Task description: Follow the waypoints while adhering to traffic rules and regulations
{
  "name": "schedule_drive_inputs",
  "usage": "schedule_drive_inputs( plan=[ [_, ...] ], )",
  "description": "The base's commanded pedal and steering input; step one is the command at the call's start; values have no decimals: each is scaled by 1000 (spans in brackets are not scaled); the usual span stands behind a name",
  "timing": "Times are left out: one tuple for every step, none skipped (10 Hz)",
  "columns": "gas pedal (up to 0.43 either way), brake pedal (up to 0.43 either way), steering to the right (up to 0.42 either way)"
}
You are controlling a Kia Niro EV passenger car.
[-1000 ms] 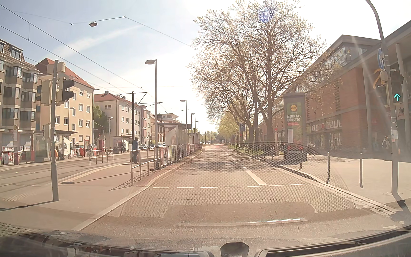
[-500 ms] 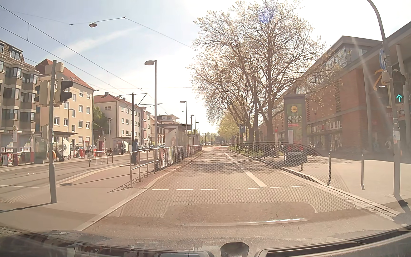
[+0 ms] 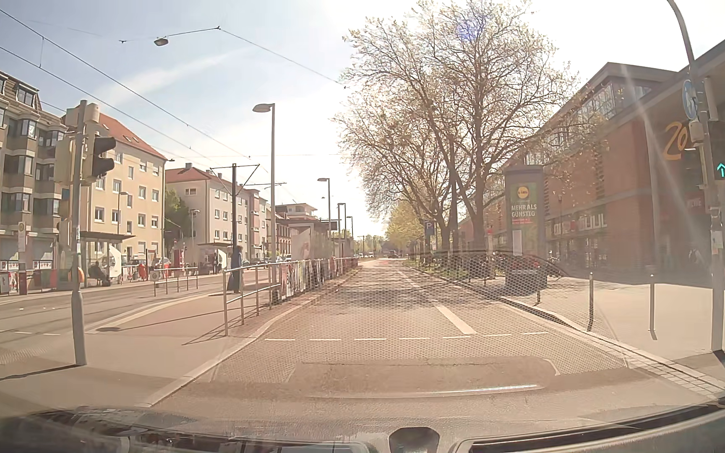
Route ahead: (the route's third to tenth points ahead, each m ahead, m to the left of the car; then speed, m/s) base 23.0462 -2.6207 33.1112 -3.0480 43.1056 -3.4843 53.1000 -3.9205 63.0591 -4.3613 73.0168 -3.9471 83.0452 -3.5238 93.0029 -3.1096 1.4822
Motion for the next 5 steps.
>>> schedule_drive_inputs(
  plan=[
    [299,0,-33],
    [299,0,-28],
    [299,0,-18],
    [299,0,-9],
    [299,0,-1]
  ],
)
